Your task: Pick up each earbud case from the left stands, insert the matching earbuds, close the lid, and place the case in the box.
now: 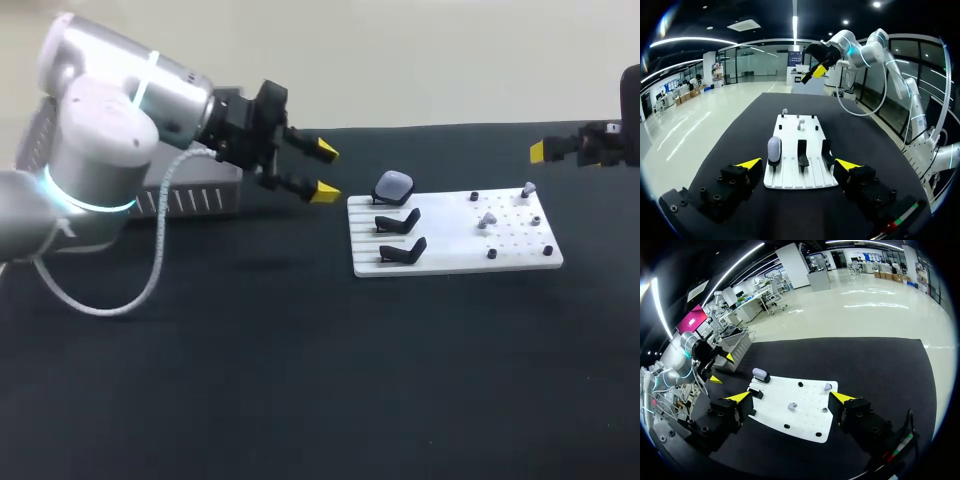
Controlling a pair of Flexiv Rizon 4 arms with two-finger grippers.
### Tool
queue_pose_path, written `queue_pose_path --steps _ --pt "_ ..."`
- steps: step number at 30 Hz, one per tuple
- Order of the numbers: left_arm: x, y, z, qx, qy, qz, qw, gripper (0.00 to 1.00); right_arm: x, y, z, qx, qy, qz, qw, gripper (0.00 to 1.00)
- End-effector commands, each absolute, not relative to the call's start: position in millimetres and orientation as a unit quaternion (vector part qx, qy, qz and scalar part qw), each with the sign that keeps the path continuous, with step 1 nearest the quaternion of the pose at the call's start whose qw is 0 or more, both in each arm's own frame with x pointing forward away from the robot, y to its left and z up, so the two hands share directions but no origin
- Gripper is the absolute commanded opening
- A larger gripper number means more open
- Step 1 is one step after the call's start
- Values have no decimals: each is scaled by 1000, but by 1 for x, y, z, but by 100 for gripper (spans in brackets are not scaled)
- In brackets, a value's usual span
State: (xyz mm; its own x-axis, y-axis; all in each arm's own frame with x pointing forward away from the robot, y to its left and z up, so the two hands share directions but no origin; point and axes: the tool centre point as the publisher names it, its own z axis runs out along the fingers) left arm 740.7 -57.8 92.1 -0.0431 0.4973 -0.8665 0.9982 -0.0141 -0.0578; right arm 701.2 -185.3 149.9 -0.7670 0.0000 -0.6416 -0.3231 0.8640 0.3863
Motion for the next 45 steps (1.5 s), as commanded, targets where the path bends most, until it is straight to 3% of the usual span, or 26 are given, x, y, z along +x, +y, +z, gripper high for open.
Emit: queue_pose_path --steps 1,12,16,17,20,26,29,32,35,45 --pt "760 -68 76 611 608 -392 321 100 701 -186 150 -90 907 246 330 100" --pt "770 -85 58 616 612 -388 310 100 701 -186 150 -90 907 246 330 100" --pt "773 -89 54 616 612 -388 309 88 701 -186 150 -90 907 246 330 100" --pt "773 -90 52 616 612 -388 308 78 701 -186 150 -90 907 246 330 100" --pt "773 -94 48 616 613 -389 306 71 701 -186 150 -90 907 246 330 100" --pt "773 -99 42 615 612 -391 307 69 701 -186 150 -90 907 246 330 100" --pt "774 -101 40 617 608 -390 312 71 701 -186 150 -90 907 246 330 100" --pt "775 -104 39 619 605 -390 314 80 701 -186 150 -90 907 246 330 100" --pt "777 -107 37 620 602 -391 316 77 701 -186 150 -90 907 246 330 100" --pt "783 -120 33 626 595 -393 315 49 701 -186 150 -90 907 246 330 100"
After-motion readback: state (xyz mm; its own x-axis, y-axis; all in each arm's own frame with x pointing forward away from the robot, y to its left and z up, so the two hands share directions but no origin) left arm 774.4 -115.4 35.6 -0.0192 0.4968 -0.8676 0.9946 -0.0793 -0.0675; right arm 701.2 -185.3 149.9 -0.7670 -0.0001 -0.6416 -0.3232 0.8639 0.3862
